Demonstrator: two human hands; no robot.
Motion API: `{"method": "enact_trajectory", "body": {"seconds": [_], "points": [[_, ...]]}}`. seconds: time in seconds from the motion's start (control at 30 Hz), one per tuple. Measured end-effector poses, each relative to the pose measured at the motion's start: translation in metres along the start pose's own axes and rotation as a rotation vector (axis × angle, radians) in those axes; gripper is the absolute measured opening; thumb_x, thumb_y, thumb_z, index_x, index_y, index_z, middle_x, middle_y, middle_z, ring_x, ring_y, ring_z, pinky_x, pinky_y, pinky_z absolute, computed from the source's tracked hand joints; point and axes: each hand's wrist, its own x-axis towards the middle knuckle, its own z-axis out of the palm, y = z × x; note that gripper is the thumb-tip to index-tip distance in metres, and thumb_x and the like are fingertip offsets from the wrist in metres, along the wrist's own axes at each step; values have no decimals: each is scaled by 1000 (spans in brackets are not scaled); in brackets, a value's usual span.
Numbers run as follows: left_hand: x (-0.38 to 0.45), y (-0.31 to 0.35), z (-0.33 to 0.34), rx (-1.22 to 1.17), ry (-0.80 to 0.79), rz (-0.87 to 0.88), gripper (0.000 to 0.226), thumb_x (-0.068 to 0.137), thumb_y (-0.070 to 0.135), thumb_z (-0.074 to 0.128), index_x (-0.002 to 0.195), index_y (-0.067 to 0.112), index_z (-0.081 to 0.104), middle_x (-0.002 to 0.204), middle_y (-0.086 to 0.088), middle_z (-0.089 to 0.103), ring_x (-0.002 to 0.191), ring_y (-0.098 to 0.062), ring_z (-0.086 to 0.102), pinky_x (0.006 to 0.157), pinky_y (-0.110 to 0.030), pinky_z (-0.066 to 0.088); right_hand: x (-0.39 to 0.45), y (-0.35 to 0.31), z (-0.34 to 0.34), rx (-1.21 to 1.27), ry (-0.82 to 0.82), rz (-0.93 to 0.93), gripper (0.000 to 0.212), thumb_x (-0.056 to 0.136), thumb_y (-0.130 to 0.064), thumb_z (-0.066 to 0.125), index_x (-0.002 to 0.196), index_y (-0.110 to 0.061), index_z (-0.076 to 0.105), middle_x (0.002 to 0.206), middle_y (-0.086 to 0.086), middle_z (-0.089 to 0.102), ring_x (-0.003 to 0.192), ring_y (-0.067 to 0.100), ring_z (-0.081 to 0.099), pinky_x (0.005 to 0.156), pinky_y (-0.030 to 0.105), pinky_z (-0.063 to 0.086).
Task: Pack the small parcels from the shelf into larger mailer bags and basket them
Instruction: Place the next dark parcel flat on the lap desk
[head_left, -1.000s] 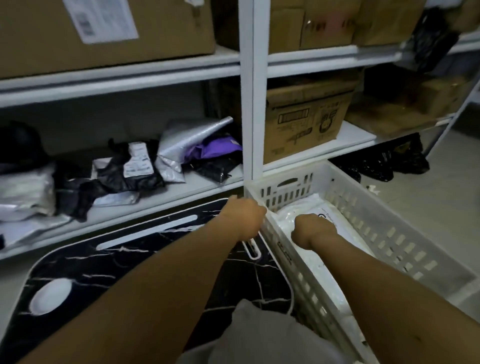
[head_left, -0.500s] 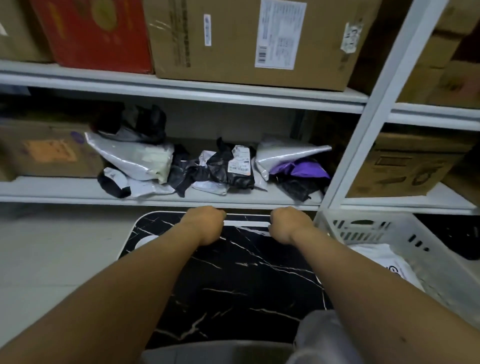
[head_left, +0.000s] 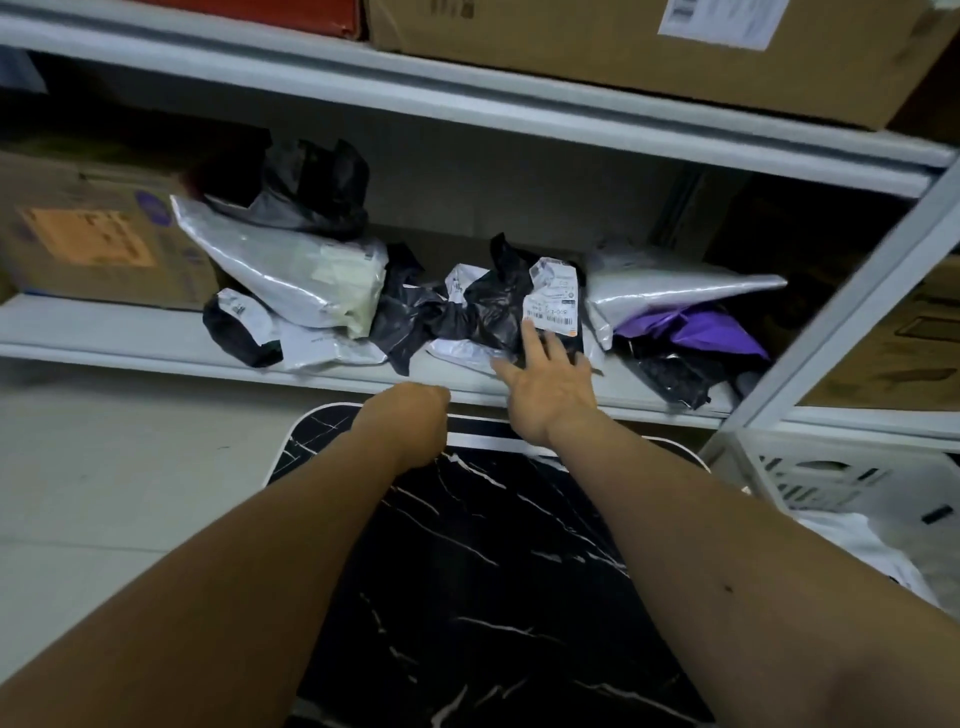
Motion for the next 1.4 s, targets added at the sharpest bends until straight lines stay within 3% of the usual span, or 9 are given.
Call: {"method": "enact_trajectory", "body": {"seconds": [0.13, 0.33, 0.5, 0.73, 0.93, 1.2, 1.3, 1.4], "points": [[4, -13, 6, -40, 19, -59, 16, 96, 17, 41, 102, 12, 54, 108, -8, 61, 98, -26, 56, 72, -32, 39, 25, -18, 3, -137, -52, -24, 76, 91, -11, 46, 154, -33, 9, 159, 8, -25, 145, 36, -21, 115, 62, 3], [1, -15, 5, -56, 30, -54, 7, 96, 15, 41, 94, 15, 48, 106, -8, 60, 95, -25, 55, 71, -32, 39, 30, -29, 5, -108, -22, 17, 73, 94, -12, 38, 155, -12, -2, 161, 4, -18, 148, 28, -15, 117, 59, 6], [-18, -6, -5, -40, 43, -16, 7, 95, 13, 41, 92, 15, 47, 102, -8, 60, 85, -23, 50, 69, -32, 39, -8, -16, -3, -74, 102, 60, 70, 94, -19, 40, 155, -9, 5, 162, 6, -5, 148, 25, 4, 117, 55, 13], [-68, 18, -19, -44, 21, 44, 24, 96, 18, 43, 116, 10, 53, 116, -10, 60, 105, -27, 56, 80, -35, 46, -96, 1, -1, -75, 112, 33, 73, 94, -23, 47, 154, -9, 9, 162, 5, -1, 145, 25, 11, 117, 51, 16], [-122, 46, -10, -32, -124, 29, 31, 96, 17, 42, 125, 9, 51, 127, -14, 57, 117, -30, 52, 93, -37, 44, -175, -5, 9, -20, 51, 2, 68, 96, -22, 44, 154, -9, 10, 162, 6, 1, 145, 26, 12, 117, 50, 17], [-165, 74, -6, -65, -204, -29, 42, 98, 16, 41, 140, 12, 40, 137, -18, 50, 124, -34, 48, 98, -36, 39, -251, -38, 44, 0, -42, -197, 67, 92, -26, 50, 152, -10, 22, 159, 7, 15, 139, 29, 26, 110, 49, 28], [-175, 77, 6, -71, -291, -33, 38, 98, 18, 40, 134, 10, 42, 134, -20, 52, 120, -36, 50, 96, -38, 41, -267, -58, 57, 39, -113, -261, 63, 93, -24, 49, 150, -9, 25, 158, 9, 18, 136, 31, 31, 104, 50, 35], [-181, 75, 14, -76, -314, -77, 33, 98, 17, 39, 129, 7, 43, 128, -21, 54, 114, -35, 52, 92, -40, 42, -270, -73, 63, 139, -95, -384, 48, 94, -22, 46, 141, -14, 40, 148, 9, 34, 122, 33, 45, 94, 47, 40]]}}
